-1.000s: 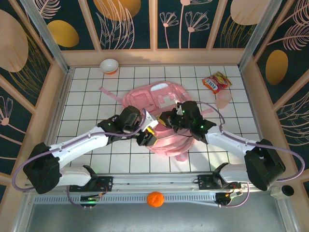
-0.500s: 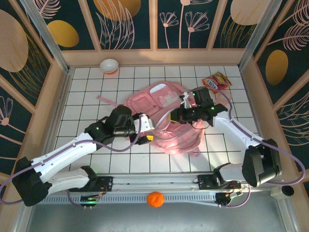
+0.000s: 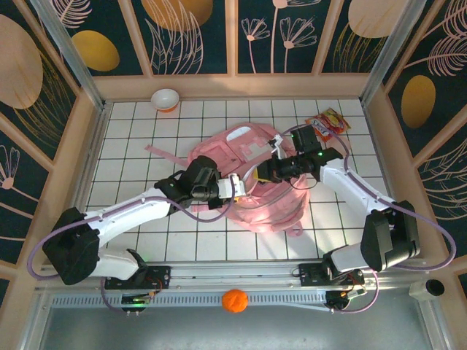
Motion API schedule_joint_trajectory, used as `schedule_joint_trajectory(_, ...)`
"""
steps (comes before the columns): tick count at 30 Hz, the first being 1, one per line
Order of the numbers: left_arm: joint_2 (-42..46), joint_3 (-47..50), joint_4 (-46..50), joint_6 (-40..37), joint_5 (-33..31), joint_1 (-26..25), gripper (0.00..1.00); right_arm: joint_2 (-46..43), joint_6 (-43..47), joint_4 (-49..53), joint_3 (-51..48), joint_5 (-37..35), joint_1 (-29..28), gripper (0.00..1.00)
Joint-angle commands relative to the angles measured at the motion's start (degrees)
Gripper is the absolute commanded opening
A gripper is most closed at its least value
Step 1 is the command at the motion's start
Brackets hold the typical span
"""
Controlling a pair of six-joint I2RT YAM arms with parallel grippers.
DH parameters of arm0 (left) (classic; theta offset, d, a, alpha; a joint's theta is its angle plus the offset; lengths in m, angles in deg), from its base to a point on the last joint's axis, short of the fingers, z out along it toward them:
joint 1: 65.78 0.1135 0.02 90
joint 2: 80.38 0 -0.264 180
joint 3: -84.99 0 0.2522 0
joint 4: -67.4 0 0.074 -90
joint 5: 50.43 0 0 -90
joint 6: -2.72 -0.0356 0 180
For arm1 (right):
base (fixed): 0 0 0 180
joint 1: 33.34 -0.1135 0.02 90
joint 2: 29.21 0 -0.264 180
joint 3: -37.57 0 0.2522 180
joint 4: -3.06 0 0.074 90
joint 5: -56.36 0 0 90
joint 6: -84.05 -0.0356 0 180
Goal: Pack the student bag
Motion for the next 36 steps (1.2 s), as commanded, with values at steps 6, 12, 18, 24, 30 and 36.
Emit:
schedule_joint_trajectory(6, 0.3, -1.6, 0.2, 7.2, 6.6, -0.2, 0.00, -8.5, 4.8, 10.4, 5.5, -13.0, 1.7, 0.33)
schedule_joint_trajectory(12, 0.2, -0.7, 0.5, 13.1, 9.8, -0.2, 0.00, -16.2, 4.3, 19.0, 5.7, -29.6, -2.6, 0.37)
schedule_joint_trajectory(18, -1.8, -2.9, 2.6, 13.5, 11.4, 0.0, 0.00, -23.2, -1.4, 21.7, 1.2, -40.1, -15.3, 0.37)
schedule_joint_trajectory(24, -1.9, -2.9, 3.4, 10.1, 9.0, 0.0, 0.26, -24.5, -5.2, 15.8, -3.6, -38.8, -18.1, 0.38)
schedule_joint_trajectory(30, 1.0, 0.7, 1.3, -5.3, 6.9, -0.1, 0.74, -24.7, -5.9, 12.5, -5.6, -32.1, -12.8, 0.39)
schedule_joint_trajectory(36, -1.7, -0.2, 0.6, -16.6, 1.8, -0.1, 0.75, -24.9, -4.3, 11.5, -5.7, -28.6, -9.6, 0.39)
